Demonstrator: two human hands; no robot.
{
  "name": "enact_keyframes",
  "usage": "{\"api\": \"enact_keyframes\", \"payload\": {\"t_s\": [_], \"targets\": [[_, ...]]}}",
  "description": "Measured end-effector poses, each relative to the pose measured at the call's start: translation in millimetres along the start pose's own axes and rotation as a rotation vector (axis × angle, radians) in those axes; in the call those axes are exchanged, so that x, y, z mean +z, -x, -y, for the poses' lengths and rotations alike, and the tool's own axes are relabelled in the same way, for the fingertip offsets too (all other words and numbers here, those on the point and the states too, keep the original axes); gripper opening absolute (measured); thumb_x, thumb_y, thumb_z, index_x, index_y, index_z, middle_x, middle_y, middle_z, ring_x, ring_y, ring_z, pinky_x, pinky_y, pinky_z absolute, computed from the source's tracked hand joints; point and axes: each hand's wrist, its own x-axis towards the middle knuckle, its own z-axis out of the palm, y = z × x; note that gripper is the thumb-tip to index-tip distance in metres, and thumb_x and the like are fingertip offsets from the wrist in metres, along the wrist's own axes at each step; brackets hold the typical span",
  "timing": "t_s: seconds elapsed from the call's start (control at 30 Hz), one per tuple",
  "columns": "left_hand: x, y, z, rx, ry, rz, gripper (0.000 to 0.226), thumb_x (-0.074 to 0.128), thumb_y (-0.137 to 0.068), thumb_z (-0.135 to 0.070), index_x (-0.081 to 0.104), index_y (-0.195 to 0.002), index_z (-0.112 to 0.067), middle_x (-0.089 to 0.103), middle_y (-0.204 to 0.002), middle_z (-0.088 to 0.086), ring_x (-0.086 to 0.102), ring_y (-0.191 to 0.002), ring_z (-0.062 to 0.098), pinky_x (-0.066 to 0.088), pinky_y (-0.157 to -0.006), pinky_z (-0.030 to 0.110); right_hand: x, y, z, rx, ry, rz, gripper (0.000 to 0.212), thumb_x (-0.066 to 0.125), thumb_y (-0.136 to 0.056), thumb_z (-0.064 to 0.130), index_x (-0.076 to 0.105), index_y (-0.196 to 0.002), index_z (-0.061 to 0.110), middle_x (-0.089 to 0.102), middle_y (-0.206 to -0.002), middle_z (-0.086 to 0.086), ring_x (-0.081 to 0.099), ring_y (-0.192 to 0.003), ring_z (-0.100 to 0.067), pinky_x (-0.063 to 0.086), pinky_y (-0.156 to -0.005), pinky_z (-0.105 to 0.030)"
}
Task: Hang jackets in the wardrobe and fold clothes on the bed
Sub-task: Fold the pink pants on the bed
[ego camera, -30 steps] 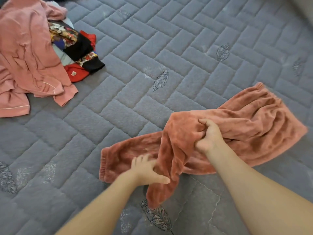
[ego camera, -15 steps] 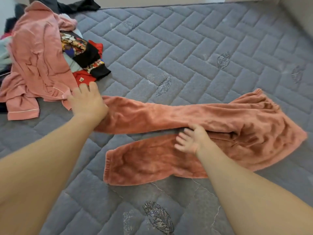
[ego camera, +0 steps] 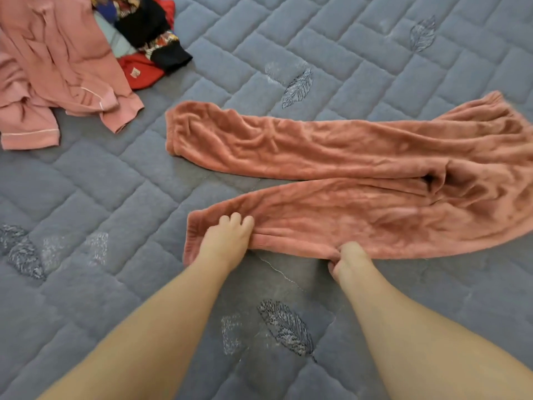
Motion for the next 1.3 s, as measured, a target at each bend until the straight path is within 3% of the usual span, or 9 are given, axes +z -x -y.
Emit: {"api": "enact_keyframes", "payload": {"t_s": [0.13,0.3,0.37,0.5,0.8,1.0,1.13,1.23,1.3], "targets": [[-16.9,47.3,18.5,0.223,-0.146,0.316,0.041,0.047,-0.092,-0.012,0.038,-0.132,-0.012,0.049,-0.129,0.010,0.056,-0.113,0.031,0.046,-0.079,0.039,-33.3,29.6,-22.8,0.262,0.155,0.004,0.012,0.047,-0.096,0.004,0.051,-0.085,0.006,0.050,-0.080,-0.008,0.052,-0.070,-0.022,0.047,-0.069,-0.032],[-24.8,91.4,-10.5,0.070,-0.209,0.925,0.094,0.067,-0.077,-0.041,0.014,-0.153,-0.024,0.029,-0.153,0.004,0.039,-0.136,0.034,0.044,-0.095,0.058,-65.5,59.3,-26.7,0.077,0.230,0.149,0.024,0.034,-0.101,0.002,0.050,-0.118,0.002,0.048,-0.138,-0.018,0.045,-0.134,-0.031,0.040,-0.089,-0.037],[-43.6,59.7,-26.2,0.067,-0.083,0.759,0.079,0.059,-0.080,-0.044,0.028,-0.149,-0.022,0.038,-0.149,0.006,0.043,-0.133,0.032,0.044,-0.099,0.052,-71.5,60.3,-4.2,-0.017,0.153,0.136,0.037,0.032,-0.102,0.006,0.045,-0.136,0.000,0.047,-0.144,-0.016,0.047,-0.132,-0.029,0.040,-0.086,-0.036],[-84.5,-21.1,-79.7,0.011,0.155,0.350,0.049,0.045,-0.092,-0.032,0.039,-0.138,-0.017,0.042,-0.139,0.011,0.040,-0.129,0.032,0.039,-0.099,0.047,-89.7,34.6,61.2,0.016,-0.106,0.036,0.023,0.039,-0.101,0.018,0.061,-0.099,0.012,0.062,-0.124,-0.006,0.059,-0.109,-0.022,0.045,-0.082,-0.034],[-147.8,-159.5,-266.1,-0.217,1.155,0.253,0.061,0.051,-0.062,-0.076,0.064,-0.098,-0.028,0.067,-0.116,0.003,0.059,-0.103,0.025,0.045,-0.089,0.035,-193.2,-110.0,219.7,-0.149,-0.256,-0.070,0.055,0.056,-0.090,0.038,0.048,-0.139,0.015,0.057,-0.135,-0.005,0.059,-0.116,-0.025,0.048,-0.099,-0.040],[-142.7,-227.8,-338.3,-0.605,1.660,0.194,0.052,0.060,-0.092,-0.034,0.052,-0.135,-0.007,0.060,-0.130,0.011,0.058,-0.118,0.027,0.049,-0.093,0.028,-242.0,-152.6,296.4,-0.199,-0.277,-0.048,0.033,0.061,-0.091,0.013,0.057,-0.123,0.011,0.062,-0.111,-0.002,0.062,-0.097,-0.022,0.053,-0.090,-0.042],[-135.5,-234.3,-332.5,-0.775,1.307,-0.226,0.034,0.047,-0.090,-0.023,0.052,-0.124,-0.021,0.060,-0.126,0.013,0.055,-0.116,0.036,0.040,-0.103,0.044,-292.2,-162.4,289.6,-0.225,-0.089,-0.251,0.039,0.046,-0.099,0.024,0.052,-0.134,0.007,0.047,-0.107,-0.003,0.053,-0.098,-0.020,0.047,-0.088,-0.035],[-141.2,-217.7,-336.8,-0.433,0.336,0.004,0.038,0.054,-0.085,-0.040,0.055,-0.117,-0.021,0.061,-0.122,0.006,0.056,-0.115,0.029,0.035,-0.098,0.043,-310.7,-162.0,289.0,-0.174,0.140,-0.477,0.046,0.051,-0.096,0.023,0.044,-0.136,0.002,0.045,-0.130,-0.009,0.047,-0.118,-0.027,0.037,-0.101,-0.037],[-160.7,-223.6,-340.0,-0.266,0.179,0.083,0.045,0.054,-0.077,-0.050,0.065,-0.109,-0.021,0.067,-0.114,0.003,0.063,-0.105,0.025,0.041,-0.086,0.037,-302.9,-156.9,307.2,-0.283,0.403,-0.657,0.052,0.058,-0.084,0.020,0.045,-0.132,0.003,0.040,-0.137,-0.021,0.047,-0.121,-0.039,0.037,-0.102,-0.043]]}}
